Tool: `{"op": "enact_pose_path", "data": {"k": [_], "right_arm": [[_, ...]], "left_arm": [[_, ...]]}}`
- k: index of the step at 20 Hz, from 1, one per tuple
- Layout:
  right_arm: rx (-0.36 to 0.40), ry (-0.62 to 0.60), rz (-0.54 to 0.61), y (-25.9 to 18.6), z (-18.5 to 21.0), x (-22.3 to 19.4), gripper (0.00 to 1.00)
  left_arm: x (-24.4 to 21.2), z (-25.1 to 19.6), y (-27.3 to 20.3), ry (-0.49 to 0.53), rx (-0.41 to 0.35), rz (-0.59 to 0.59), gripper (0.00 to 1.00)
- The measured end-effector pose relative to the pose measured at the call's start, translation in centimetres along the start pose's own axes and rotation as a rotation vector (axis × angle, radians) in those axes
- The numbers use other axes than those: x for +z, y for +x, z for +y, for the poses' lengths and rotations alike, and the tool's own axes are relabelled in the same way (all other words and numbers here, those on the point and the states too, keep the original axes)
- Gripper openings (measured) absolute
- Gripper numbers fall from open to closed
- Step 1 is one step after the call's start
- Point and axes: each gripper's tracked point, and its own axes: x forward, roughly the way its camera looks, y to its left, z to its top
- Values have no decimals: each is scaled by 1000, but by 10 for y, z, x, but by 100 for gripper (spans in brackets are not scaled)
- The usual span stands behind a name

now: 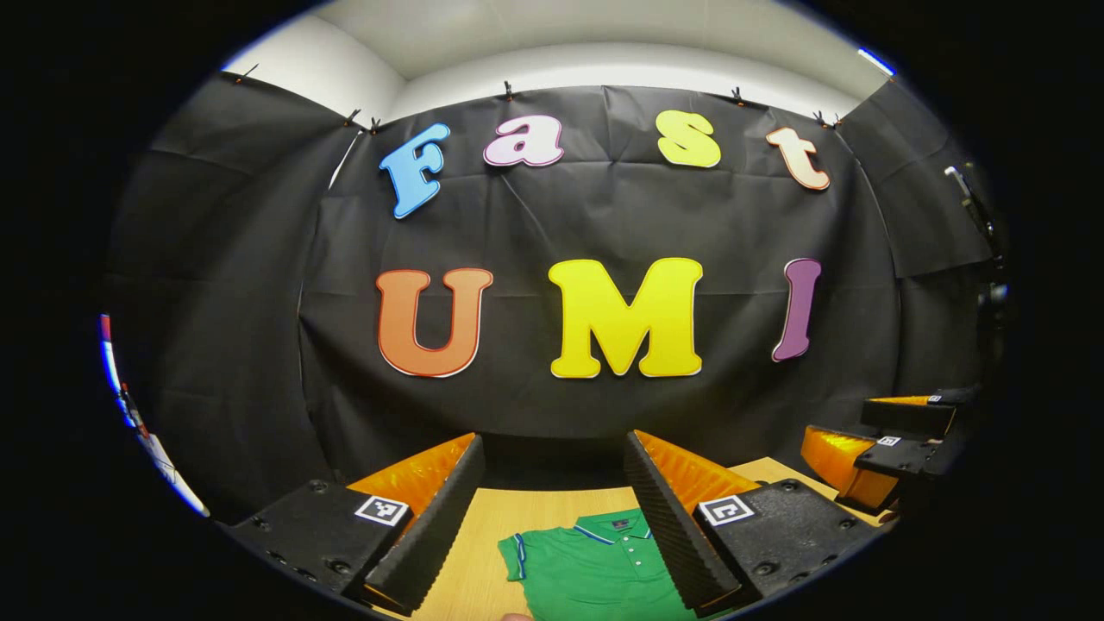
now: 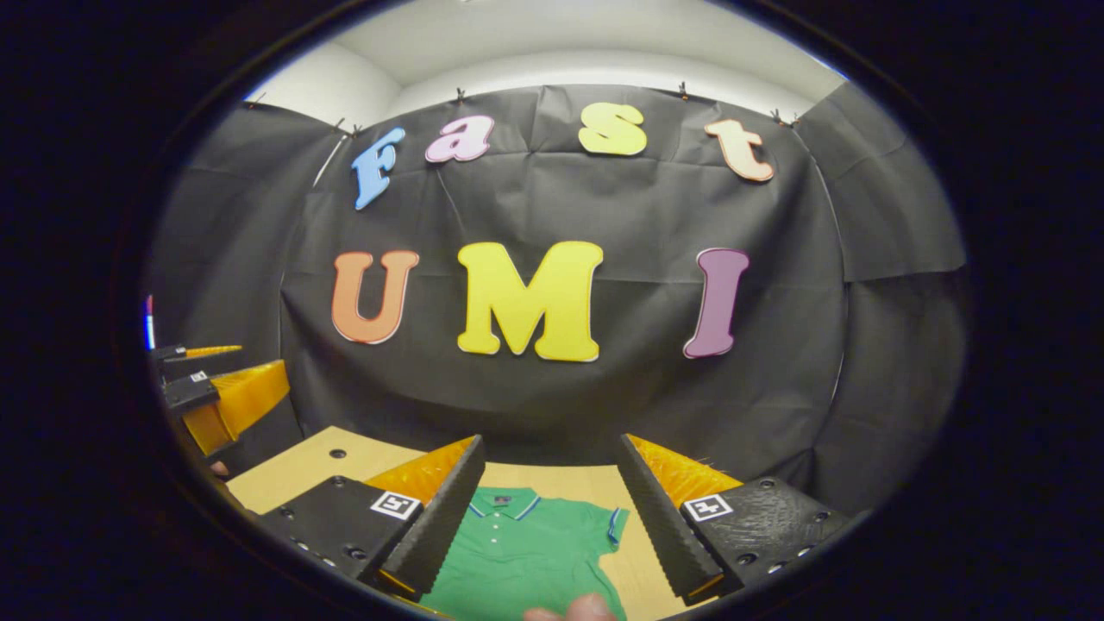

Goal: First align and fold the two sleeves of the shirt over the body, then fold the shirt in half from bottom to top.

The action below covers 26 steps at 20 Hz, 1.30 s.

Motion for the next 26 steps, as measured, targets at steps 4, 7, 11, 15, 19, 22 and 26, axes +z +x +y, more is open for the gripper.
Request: {"op": "enact_pose_path", "data": {"k": [4, 7, 11, 15, 19, 22, 26], "right_arm": [[-13, -7, 112, 19, -18, -40, 96], [-15, -23, 210, 36, -33, -75, 95], [14, -75, 298, 62, -46, -114, 95], [34, -87, 368, 92, -57, -147, 95], [36, -76, 449, 126, -71, -188, 96], [37, -81, 509, 154, -87, -222, 95], [46, -96, 607, 185, -104, -277, 95]], "left_arm": [[-4, -13, 6, 1, -22, 11, 100], [-3, -22, 12, 12, -29, 2, 100], [-7, -25, 19, 5, -21, 14, 100], [-13, -19, 27, 5, 17, 36, 100], [-15, -18, 35, 5, 46, 47, 100], [-19, -16, 41, 1, 64, 64, 100], [-21, -14, 47, 13, 90, 80, 100]]}}
